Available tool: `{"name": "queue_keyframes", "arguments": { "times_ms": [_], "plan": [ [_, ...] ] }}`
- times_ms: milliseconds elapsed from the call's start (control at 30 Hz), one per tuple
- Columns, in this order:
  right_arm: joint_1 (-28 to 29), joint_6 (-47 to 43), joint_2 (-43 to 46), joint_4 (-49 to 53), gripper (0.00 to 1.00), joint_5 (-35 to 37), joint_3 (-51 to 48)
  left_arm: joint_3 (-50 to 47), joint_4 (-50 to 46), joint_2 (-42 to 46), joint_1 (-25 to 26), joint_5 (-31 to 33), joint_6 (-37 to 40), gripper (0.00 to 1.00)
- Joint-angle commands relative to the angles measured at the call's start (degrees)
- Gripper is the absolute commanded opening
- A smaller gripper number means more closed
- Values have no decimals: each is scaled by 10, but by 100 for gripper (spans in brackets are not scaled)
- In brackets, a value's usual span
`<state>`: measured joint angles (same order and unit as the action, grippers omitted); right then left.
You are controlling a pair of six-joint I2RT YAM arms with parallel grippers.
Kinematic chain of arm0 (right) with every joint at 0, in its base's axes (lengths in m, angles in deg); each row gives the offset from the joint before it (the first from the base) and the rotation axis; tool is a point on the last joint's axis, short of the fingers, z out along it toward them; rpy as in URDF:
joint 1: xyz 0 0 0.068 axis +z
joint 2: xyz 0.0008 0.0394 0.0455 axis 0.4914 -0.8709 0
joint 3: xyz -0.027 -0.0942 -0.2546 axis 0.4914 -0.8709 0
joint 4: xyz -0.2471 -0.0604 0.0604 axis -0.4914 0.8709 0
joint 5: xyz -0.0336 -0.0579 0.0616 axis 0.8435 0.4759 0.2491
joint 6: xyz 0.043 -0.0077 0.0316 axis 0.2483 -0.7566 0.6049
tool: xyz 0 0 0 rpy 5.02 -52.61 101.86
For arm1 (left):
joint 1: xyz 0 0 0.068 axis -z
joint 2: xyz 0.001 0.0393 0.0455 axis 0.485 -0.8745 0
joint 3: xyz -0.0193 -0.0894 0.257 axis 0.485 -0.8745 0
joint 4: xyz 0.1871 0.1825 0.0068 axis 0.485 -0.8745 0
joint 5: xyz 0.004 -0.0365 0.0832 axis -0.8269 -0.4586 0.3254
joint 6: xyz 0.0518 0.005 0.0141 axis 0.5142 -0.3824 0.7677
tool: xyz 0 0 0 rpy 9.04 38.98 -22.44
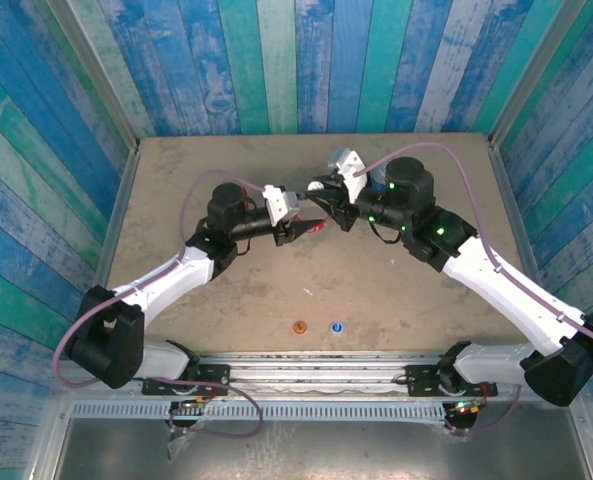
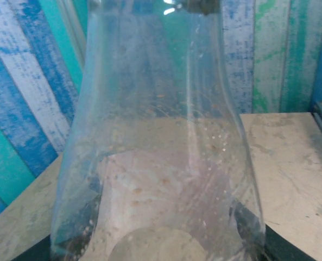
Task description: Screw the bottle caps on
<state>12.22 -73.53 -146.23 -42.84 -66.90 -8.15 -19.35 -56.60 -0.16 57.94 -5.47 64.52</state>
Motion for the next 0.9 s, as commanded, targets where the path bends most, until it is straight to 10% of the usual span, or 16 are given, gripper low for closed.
{"name": "queue_keyframes", "arguments": {
  "times_ms": [0,100,367,867],
  "plan": [
    [23,43,-16,15,1,126,6,-3,59,4,-6,138,-43,13],
    [23,46,-10,11,1,138,3,-16,59,15,-6,149,-43,23],
    [11,62,-15,-5,1,158,1,-92,129,47,-6,172,-93,100],
    [-69,64,-232,-34,0,126,142,-261,70,239,-6,295,-170,94]
  ]
}}
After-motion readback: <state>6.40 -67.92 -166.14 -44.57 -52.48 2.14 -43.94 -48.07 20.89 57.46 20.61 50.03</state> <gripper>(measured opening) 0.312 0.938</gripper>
